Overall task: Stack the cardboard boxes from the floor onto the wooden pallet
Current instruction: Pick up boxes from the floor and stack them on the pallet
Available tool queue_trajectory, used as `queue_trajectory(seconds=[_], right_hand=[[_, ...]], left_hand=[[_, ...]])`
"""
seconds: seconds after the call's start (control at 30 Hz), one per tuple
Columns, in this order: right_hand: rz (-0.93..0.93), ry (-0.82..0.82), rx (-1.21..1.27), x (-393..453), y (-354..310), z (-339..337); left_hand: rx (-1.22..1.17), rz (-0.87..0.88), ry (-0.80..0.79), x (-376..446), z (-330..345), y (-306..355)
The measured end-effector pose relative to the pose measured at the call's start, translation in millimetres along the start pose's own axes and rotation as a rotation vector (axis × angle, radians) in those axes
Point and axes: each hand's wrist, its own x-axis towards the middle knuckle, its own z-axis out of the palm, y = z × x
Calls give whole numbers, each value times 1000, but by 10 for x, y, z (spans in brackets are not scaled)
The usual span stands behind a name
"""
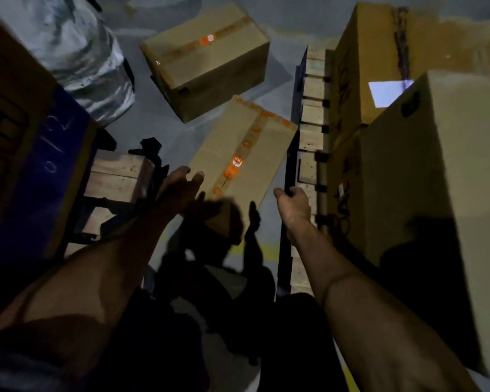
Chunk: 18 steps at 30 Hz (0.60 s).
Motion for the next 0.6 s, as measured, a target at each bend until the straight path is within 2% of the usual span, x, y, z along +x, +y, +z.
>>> queue_trajectory(seconds=[0.3,0.47,0.6], right_hand=[[-20,126,184,1782,594,1126],[-21,191,258,2455,737,1517],[-6,161,297,2690,919,1723]], left_hand=[[117,168,122,1989,804,-654],[192,220,227,2702,1021,-919],[189,180,187,3071,1048,-1020]])
